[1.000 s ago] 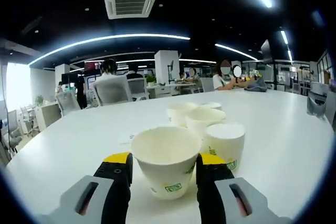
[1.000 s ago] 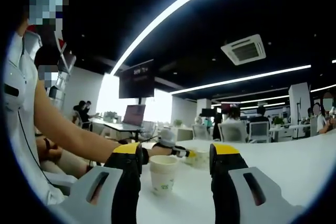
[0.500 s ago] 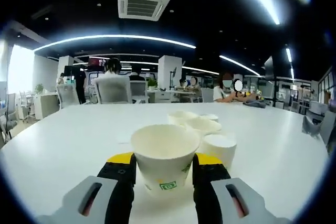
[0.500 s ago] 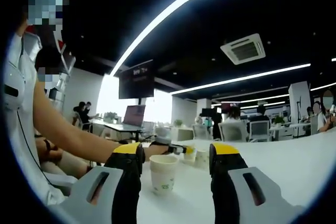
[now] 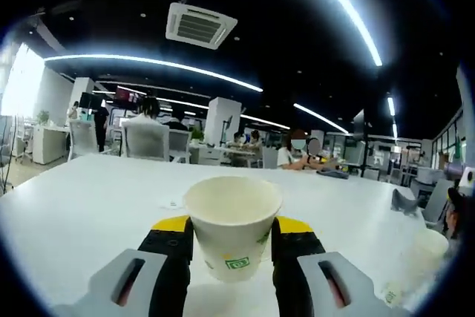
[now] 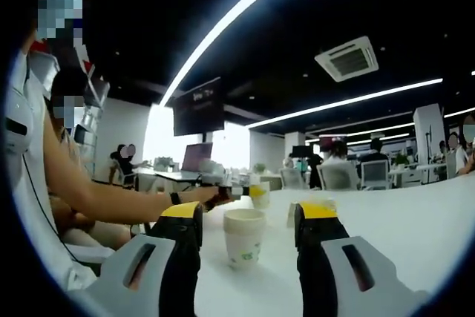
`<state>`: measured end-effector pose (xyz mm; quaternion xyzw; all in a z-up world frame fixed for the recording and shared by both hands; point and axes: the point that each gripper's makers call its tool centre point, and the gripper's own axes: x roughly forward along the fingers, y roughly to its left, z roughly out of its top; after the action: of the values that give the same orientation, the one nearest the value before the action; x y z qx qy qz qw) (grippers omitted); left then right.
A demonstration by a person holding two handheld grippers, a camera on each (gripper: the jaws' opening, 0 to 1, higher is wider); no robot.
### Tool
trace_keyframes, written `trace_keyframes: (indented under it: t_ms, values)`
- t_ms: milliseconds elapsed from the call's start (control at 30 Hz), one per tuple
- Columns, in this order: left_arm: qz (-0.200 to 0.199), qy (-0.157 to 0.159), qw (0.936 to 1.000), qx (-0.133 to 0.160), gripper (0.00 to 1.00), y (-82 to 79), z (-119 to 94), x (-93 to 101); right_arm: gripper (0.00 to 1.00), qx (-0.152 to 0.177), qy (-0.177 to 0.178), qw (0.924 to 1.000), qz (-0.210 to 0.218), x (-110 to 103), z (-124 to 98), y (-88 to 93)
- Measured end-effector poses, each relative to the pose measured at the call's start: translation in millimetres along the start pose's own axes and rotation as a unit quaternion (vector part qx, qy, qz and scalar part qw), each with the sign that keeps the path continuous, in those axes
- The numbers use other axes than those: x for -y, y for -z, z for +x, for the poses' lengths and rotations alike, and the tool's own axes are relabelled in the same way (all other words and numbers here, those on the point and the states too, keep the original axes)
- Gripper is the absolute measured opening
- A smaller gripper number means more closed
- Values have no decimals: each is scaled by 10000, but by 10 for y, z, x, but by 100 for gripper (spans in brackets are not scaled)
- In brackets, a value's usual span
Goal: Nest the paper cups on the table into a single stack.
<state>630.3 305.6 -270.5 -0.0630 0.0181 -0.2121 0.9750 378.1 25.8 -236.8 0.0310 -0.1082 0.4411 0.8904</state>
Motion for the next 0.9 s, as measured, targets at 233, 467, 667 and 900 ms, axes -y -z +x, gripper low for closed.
trace_keyframes:
  t_ms: [233,467,667,900]
  values:
    - [334,228,9992,-31,45,-143,-493,223,52,-90,-54,9999,27,-50,31,110]
    - [340,441,9978,350,44,-467,-836,531,52,-129,-86,9999,11,-97,39,122]
    - [390,730,9950,568,44,-596,-986,951,52,-107,-84,9999,-74,-112,17,50]
    - [359,1455,9873,525,44,-573,-1089,1603,51,-45,-41,9998,-163,-91,-33,-52]
